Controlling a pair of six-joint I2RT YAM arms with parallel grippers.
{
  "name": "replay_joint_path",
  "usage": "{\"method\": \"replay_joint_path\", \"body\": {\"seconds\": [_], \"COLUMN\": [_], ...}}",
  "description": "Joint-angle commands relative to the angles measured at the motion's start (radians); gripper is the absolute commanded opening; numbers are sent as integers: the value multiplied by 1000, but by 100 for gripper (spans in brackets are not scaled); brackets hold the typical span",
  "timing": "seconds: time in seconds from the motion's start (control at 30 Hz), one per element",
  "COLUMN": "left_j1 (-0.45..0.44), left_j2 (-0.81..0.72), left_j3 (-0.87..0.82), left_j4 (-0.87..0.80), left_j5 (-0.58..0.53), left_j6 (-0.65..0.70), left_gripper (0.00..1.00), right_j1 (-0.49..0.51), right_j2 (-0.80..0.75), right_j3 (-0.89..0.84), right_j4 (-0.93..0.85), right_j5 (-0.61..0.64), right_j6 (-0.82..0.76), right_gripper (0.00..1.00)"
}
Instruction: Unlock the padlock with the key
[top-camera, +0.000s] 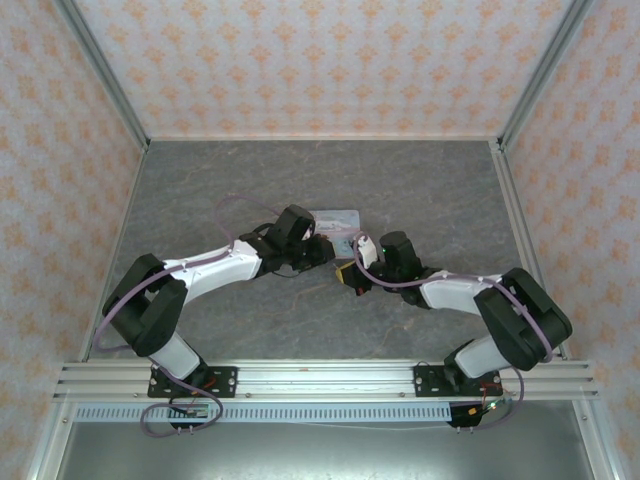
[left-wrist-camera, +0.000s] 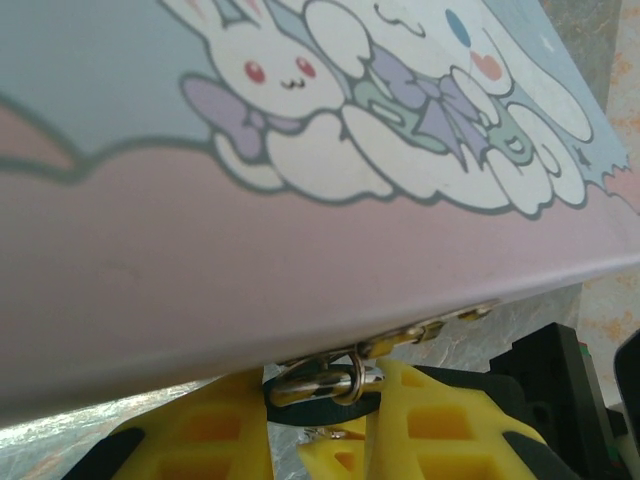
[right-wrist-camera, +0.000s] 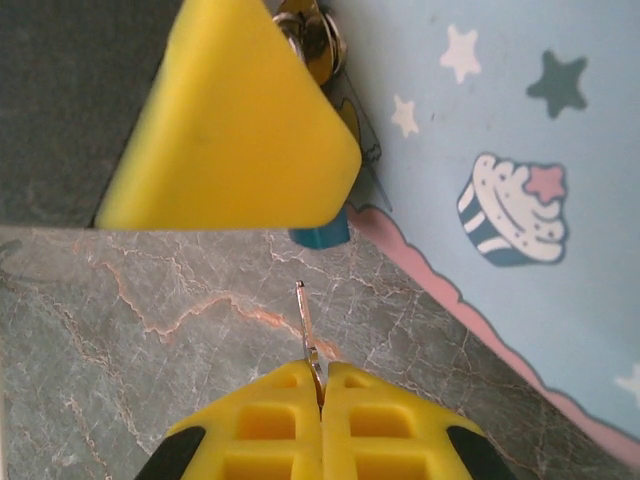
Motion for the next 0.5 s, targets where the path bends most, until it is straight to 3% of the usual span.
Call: {"method": "replay_joint_path", "body": {"seconds": [0.0,0.47], "left_j1": [-7,-9], "left_j2": [-42,-39], "left_j3": [35,30], "left_j4": [8,6], "left_j5": [16,19], "left_j6": [-10,-6], "left_gripper": [14,14], "right_j1": [5,6], "right_j2": [15,30], "right_j3": [34,34], "right_j4": [56,88], "right_j5": [7,30], "right_j6": [-24,-23], "right_gripper": [0,0]}}
